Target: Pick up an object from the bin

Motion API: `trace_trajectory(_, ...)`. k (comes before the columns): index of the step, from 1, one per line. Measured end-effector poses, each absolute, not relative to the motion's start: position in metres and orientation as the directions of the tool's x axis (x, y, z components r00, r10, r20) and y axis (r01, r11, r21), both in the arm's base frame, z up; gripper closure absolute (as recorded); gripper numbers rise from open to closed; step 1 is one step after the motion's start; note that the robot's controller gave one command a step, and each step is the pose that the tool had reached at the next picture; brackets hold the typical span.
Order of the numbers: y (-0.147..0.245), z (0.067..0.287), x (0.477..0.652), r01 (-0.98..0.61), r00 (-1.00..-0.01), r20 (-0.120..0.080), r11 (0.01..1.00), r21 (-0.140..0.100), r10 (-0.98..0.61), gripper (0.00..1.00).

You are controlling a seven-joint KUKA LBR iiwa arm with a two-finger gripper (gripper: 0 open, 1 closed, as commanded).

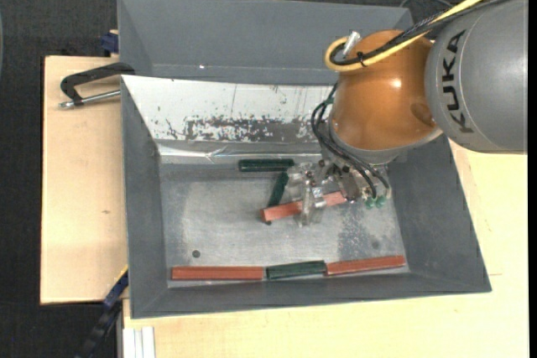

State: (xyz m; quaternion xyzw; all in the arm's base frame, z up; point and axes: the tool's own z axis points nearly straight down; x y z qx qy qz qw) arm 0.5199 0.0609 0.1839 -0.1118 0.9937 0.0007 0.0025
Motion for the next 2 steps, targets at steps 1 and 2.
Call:
trace_trajectory(1, 0.061, 0.184, 0.52, -0.222, -0.975, -0.005, 0.975, 0.001, -0.222, 1.0)
trace_trajectory(2, 0.09, 0.229, 0.535, -0.227, -0.974, -0.004, 0.974, 0.0, -0.227, 1.0)
